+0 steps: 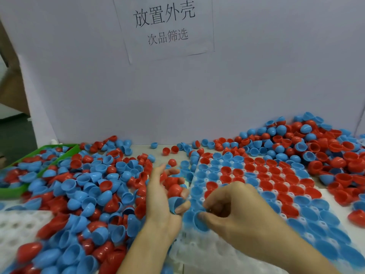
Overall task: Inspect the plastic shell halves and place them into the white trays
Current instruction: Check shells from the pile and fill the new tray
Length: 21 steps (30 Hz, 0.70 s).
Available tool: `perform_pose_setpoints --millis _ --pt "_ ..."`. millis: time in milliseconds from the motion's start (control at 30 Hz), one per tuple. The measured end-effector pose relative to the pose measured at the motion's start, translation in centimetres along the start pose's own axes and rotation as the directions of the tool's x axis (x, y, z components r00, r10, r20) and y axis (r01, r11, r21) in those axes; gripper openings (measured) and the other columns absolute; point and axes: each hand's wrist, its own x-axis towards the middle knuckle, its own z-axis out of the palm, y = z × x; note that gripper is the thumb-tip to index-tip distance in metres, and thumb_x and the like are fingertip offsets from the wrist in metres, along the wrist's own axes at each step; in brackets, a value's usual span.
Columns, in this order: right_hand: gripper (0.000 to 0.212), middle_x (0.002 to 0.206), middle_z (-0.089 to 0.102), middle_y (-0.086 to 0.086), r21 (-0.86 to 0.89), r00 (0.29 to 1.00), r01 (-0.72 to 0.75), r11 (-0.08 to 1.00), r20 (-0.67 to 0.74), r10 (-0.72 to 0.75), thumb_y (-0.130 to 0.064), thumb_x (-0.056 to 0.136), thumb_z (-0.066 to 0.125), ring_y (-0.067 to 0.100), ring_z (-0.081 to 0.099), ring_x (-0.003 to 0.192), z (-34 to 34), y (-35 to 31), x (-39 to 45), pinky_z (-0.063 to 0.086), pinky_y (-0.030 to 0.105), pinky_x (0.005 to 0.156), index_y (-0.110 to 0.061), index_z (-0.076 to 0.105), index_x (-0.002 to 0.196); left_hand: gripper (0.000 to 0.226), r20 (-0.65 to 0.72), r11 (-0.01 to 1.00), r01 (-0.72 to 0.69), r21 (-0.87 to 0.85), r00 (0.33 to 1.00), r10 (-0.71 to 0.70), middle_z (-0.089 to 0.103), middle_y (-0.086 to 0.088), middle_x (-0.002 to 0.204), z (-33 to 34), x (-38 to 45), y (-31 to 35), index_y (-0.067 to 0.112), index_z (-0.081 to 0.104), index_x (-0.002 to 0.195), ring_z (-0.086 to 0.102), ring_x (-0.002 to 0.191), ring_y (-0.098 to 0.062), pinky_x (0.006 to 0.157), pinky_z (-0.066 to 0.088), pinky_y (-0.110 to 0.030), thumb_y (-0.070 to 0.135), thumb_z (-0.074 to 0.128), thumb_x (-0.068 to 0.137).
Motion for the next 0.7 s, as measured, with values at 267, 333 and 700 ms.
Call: perform_pose_setpoints --millis 267,333,700 --pt "0.017 0.078 0.065 0.005 -0.279 0.995 -0.032 0.96 0.087 0.058 -0.021 0.086 0.063 0.019 0.061 0.07 4.7 -1.4 0.5 0.058 0.038 0.066 -0.006 0.068 0.081 0.028 0.008 0.997 -0.074 -0.011 0.997 0.074 0.052 -0.003 0.068 -0.7 0.1 0.6 0.013 0.059 0.084 0.037 0.046 -0.013 0.035 0.019 -0.017 0.039 0.056 0.093" --pt "0.022 0.076 0.051 0.001 -0.372 0.988 -0.031 0.928 0.132 0.086 -0.02 0.087 0.061 0.014 0.049 0.061 5.4 -1.9 0.5 0.045 0.027 0.05 -0.009 0.054 0.069 0.029 -0.012 0.997 -0.073 0.0 0.997 0.073 0.051 -0.003 0.067 -0.9 0.2 0.7 0.012 0.058 0.085 0.037 0.045 -0.012 0.035 0.021 -0.017 0.039 0.055 0.094" --pt "0.033 0.081 0.029 -0.007 -0.532 0.949 -0.064 0.844 0.23 0.217 -0.018 0.092 0.061 0.008 0.034 0.064 4.1 -2.8 0.1 0.035 0.021 0.055 -0.023 0.034 0.073 0.029 0.029 0.999 0.032 -0.039 0.999 -0.031 0.053 -0.005 0.072 -1.1 0.1 0.5 0.012 0.061 0.088 0.042 0.049 -0.014 0.037 0.022 -0.017 0.04 0.056 0.092"
